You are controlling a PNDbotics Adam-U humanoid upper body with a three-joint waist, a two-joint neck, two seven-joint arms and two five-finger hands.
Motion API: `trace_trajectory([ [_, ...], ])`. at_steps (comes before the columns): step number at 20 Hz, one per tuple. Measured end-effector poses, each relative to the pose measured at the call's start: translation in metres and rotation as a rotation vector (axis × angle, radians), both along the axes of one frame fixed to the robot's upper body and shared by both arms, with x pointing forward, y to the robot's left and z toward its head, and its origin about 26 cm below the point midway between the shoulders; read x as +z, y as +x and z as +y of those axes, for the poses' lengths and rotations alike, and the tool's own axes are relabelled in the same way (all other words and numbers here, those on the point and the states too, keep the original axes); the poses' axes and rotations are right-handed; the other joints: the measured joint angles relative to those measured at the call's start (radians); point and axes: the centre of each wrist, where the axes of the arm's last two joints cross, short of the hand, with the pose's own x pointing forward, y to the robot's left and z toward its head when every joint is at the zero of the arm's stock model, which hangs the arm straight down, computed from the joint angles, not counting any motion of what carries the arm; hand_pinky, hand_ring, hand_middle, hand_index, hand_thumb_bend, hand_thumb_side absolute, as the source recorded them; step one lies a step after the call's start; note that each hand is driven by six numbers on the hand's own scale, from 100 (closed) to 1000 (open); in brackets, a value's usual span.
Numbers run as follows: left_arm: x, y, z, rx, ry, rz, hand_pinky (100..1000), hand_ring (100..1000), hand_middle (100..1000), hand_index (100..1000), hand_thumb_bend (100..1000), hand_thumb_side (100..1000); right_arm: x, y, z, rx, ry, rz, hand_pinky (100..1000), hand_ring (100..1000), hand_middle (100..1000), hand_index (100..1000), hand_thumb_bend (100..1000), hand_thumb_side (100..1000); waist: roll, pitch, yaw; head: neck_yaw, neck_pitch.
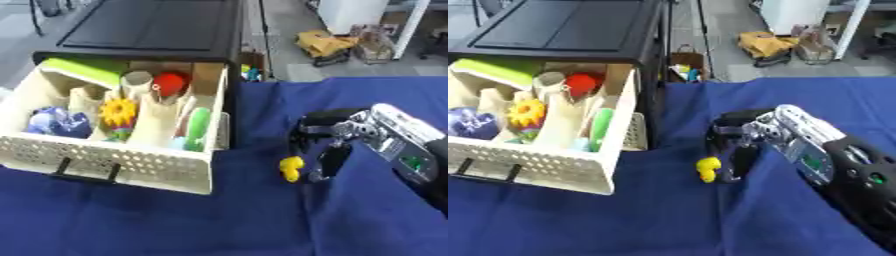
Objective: Pick up objects from table and place into drawer.
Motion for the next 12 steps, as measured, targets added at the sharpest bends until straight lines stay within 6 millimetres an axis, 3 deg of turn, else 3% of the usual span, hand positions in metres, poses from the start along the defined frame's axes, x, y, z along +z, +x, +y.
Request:
trace_trajectory([
  [12,-0.0016,0.0007,-0.0016,-0.004,-0.002,0.003,380,487,521,685,119,1000,-0.0034,0.0020,-0.0003,-0.022,0.029,-0.024,646,643,479,656,480,230,-0.001,0.006,0.000,0.001,-0.008],
])
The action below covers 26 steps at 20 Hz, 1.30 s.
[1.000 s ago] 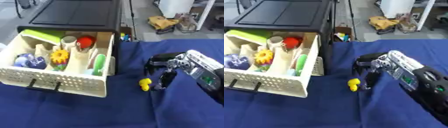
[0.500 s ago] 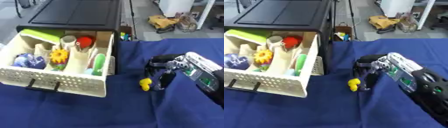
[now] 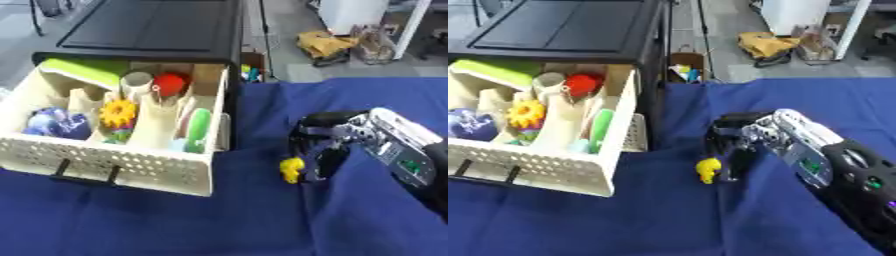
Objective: Pick up objects from table and place into drawer.
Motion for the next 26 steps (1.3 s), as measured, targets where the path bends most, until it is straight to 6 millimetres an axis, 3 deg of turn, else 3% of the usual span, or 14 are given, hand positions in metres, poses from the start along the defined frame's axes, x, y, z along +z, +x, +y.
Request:
trace_trajectory([
  [7,-0.001,0.000,0.000,0.001,-0.001,0.000,379,487,521,684,120,1000,-0.004,0.002,0.001,-0.007,0.007,-0.002,638,638,476,651,467,129,-0.001,0.003,0.004,0.000,-0.005],
  [26,0.000,0.000,0.000,0.003,0.002,-0.001,380,487,521,686,122,1000,-0.011,0.005,0.004,-0.045,0.048,-0.045,576,586,398,563,419,165,-0.007,0.005,0.010,-0.005,-0.010],
])
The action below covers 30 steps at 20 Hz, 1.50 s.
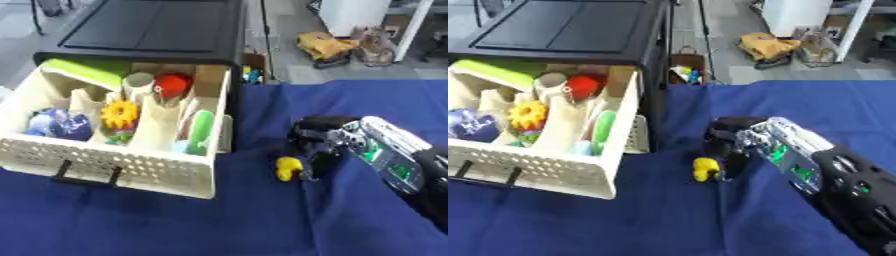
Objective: Pick up objects from table and place into drawer.
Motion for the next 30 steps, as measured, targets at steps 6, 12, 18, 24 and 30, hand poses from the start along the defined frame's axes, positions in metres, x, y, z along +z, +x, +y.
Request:
trace_trajectory([
  [6,0.001,0.000,0.000,-0.001,0.000,-0.004,380,487,521,686,123,1000,-0.001,0.001,0.000,-0.011,0.015,-0.017,557,568,372,530,391,152,-0.004,0.000,0.001,0.000,-0.001],
  [12,0.001,0.000,0.000,-0.001,0.000,-0.004,380,487,521,686,124,1000,-0.002,0.001,0.001,-0.014,0.033,-0.042,550,554,351,509,348,140,-0.004,0.000,0.001,0.000,-0.008],
  [18,0.001,0.000,0.000,-0.001,0.000,-0.004,380,487,521,686,125,1000,0.004,-0.001,0.005,-0.006,0.060,-0.079,549,550,348,504,339,146,-0.002,-0.001,-0.003,0.000,-0.008],
  [24,0.000,0.000,0.000,0.000,0.000,-0.001,380,487,521,686,126,1000,0.016,-0.007,0.010,0.018,0.091,-0.112,552,543,341,494,318,169,0.001,-0.004,-0.007,0.000,-0.008],
  [30,-0.001,0.000,0.000,0.001,0.000,0.002,380,487,521,686,126,1000,0.044,-0.024,0.012,0.056,0.125,-0.199,557,534,331,482,304,198,0.001,-0.009,-0.016,0.005,-0.008],
])
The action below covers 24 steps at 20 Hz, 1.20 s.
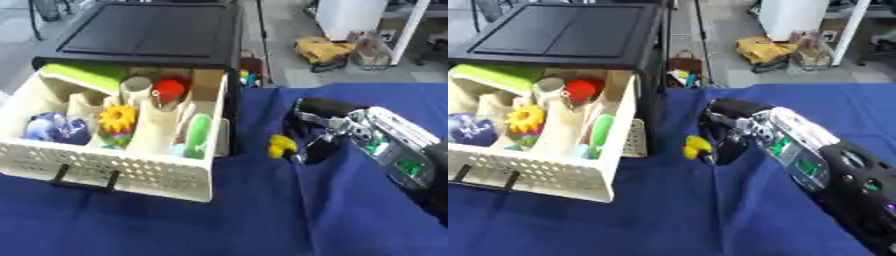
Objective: Pick up objects from table and place into drawer.
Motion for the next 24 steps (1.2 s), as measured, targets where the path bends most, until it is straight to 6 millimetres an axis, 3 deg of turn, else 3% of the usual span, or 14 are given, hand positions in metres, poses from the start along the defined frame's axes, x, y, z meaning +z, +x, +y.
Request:
trace_trajectory([
  [10,-0.001,-0.001,0.002,0.006,0.000,0.006,379,487,520,685,125,1000,0.060,-0.041,0.006,0.089,0.083,-0.182,559,525,325,475,282,235,-0.001,-0.020,-0.010,0.007,0.002],
  [17,0.000,-0.002,0.003,0.008,0.004,0.007,379,486,520,685,124,1000,0.105,-0.076,0.027,0.150,0.140,-0.300,560,528,328,474,268,241,-0.008,-0.035,-0.013,0.012,0.009],
  [24,0.000,-0.002,0.004,0.009,0.009,0.009,379,486,519,685,124,1000,0.131,-0.086,0.058,0.211,0.182,-0.328,564,529,330,474,259,245,-0.015,-0.044,-0.009,0.011,0.015],
])
